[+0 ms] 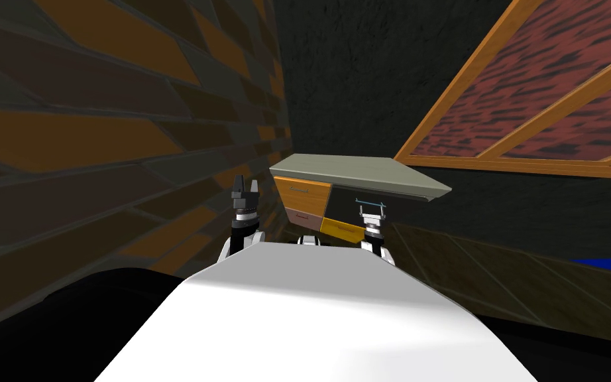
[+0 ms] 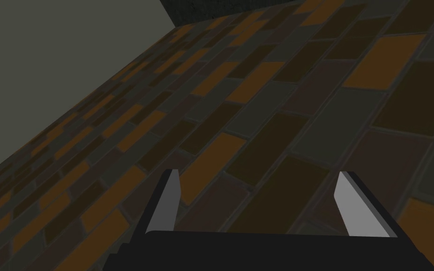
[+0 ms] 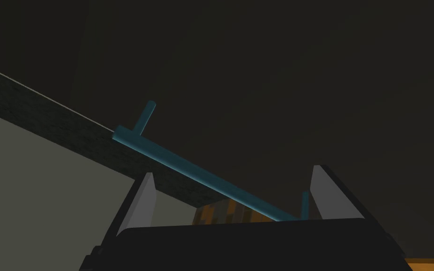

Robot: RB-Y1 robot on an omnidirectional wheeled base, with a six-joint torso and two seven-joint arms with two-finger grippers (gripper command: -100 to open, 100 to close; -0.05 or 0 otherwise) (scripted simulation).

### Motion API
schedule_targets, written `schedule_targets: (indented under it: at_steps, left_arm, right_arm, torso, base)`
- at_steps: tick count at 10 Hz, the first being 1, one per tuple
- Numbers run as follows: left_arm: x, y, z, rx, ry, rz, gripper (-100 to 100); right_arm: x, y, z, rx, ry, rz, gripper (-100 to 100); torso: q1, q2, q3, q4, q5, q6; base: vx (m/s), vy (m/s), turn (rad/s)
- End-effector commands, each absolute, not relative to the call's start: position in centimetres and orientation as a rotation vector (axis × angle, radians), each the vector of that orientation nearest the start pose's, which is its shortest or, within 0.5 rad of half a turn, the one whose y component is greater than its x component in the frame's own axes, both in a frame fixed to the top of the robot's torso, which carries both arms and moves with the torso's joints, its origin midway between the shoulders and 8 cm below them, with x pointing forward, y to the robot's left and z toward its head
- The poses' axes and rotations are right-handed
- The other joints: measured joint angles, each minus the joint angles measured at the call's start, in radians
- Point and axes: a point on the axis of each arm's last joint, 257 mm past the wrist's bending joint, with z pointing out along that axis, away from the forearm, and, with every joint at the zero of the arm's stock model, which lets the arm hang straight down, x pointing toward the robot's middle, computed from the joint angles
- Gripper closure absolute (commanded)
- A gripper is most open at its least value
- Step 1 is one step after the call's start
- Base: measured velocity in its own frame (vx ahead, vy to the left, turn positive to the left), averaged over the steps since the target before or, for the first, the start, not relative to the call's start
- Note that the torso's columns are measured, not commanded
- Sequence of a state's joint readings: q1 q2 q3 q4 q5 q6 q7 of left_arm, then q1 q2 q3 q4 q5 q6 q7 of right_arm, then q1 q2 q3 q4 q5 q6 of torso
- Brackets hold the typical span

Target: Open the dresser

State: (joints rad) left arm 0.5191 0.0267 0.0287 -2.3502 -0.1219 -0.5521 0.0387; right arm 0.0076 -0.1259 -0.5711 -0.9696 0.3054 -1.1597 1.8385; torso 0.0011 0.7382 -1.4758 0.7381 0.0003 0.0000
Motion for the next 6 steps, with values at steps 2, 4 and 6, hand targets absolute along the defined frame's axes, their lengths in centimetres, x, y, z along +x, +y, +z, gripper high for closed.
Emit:
schedule_targets:
  at_steps: [2,4,6]
  left_arm:
    - [32.1,26.5,5.7,-0.486,0.628,-1.252,0]
    - [32.1,26.5,5.7,-0.486,0.628,-1.252,0]
    - [32.1,26.5,5.7,-0.486,0.628,-1.252,0]
  right_arm:
    - [39.9,-42.7,-21.4,-0.274,1.037,-0.801,-100]
    - [39.7,-42.3,-20.6,-0.276,1.025,-0.81,-100]
    - [39.3,-41.9,-20.6,-0.274,1.042,-0.819,-100]
  torso:
    - [-0.001,0.0,0.0,0.0,0.0,0.0]
    - [-0.002,0.0,0.0,0.0,-0.001,0.0]
    - [-0.001,0.0,0.0,0.0,0.0,0.0]
  base:
    - [0.02,-0.031,0.01]
    - [0.02,-0.031,0.007]
    - [0.029,-0.041,0.012]
